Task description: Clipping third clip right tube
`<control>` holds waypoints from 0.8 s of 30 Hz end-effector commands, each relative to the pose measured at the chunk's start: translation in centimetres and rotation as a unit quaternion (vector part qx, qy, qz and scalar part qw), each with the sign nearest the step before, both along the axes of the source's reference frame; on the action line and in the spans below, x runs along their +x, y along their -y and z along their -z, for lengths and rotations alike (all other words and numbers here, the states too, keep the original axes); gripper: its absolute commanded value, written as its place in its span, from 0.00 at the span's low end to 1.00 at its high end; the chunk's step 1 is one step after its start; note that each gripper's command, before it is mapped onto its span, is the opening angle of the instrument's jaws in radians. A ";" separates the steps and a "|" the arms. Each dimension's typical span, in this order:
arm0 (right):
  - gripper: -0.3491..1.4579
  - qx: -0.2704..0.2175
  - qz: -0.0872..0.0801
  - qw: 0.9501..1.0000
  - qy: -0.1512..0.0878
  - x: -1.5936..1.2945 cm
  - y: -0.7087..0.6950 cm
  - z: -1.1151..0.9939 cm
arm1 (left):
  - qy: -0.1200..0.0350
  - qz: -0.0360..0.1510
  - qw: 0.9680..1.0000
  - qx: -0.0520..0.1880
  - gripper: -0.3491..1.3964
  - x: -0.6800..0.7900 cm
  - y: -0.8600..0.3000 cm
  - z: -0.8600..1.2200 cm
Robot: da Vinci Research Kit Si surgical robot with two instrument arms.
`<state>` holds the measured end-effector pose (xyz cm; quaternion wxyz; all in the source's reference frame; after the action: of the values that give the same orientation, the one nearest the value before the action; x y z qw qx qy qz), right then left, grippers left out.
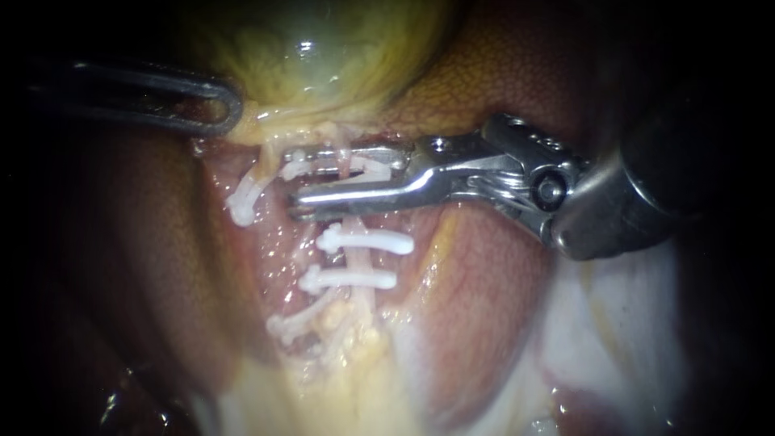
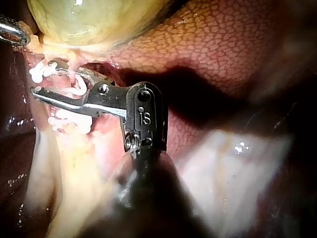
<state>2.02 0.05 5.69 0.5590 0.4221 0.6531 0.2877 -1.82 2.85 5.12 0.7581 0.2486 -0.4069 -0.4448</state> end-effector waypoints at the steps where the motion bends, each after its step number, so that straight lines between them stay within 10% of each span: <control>1: 0.21 0.005 0.001 1.000 0.001 0.00 0.00 0.01 | 0.000 0.000 1.000 0.000 0.00 0.00 0.00 0.00; 7: 0.00 0.040 0.001 0.999 0.017 -0.02 0.01 0.00 | 0.000 0.000 1.000 0.000 0.00 0.00 0.00 0.00; 24: 0.00 0.049 0.002 0.999 0.021 -0.03 0.08 -0.05 | 0.000 0.000 1.000 0.000 0.00 0.00 0.00 -0.01</control>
<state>2.00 -0.03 5.75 0.5520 0.4441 0.6253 0.3273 -1.82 2.86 5.13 0.7581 0.2486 -0.4069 -0.4448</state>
